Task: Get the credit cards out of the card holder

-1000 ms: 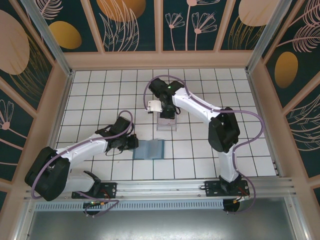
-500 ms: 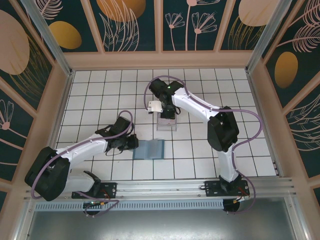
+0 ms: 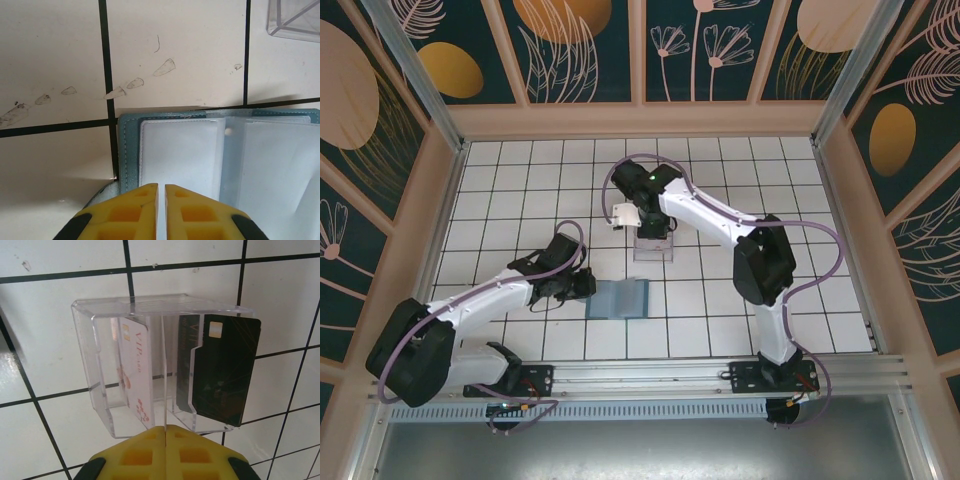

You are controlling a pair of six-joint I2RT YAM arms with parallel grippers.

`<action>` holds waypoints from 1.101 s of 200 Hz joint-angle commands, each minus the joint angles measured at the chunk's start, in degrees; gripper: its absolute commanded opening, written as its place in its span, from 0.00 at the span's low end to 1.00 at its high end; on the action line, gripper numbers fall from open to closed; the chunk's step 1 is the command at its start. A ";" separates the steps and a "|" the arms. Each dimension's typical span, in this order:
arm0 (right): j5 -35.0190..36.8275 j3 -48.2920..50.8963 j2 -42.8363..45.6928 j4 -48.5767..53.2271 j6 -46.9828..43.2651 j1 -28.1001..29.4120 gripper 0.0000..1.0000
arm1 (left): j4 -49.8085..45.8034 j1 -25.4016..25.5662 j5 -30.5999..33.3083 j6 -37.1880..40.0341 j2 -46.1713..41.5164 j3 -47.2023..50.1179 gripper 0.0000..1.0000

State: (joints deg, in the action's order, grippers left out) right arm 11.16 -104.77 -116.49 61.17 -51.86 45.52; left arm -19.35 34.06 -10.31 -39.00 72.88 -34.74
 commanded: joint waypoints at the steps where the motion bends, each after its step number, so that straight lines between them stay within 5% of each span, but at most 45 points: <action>1: -1.16 0.65 3.56 3.25 -0.72 0.76 0.00 | -1.54 -0.09 0.77 0.05 -0.99 -0.94 0.14; 68: -4.31 1.06 -0.03 3.24 -0.53 -0.23 0.00 | -1.30 -0.16 0.55 -0.03 -1.43 -0.07 0.14; 156: 5.53 -0.32 0.85 -0.29 -1.92 -0.29 0.00 | -0.77 -0.09 0.20 0.45 -0.88 -0.41 0.14; 220: 5.17 0.46 3.71 3.95 1.16 2.95 0.00 | -1.12 -0.14 0.04 0.73 -0.55 -0.99 0.14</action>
State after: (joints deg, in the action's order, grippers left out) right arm 15.20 -103.50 -115.66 61.41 -50.65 47.09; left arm -19.59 34.06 -10.00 -39.00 72.25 -34.74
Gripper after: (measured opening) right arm 0.053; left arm 0.138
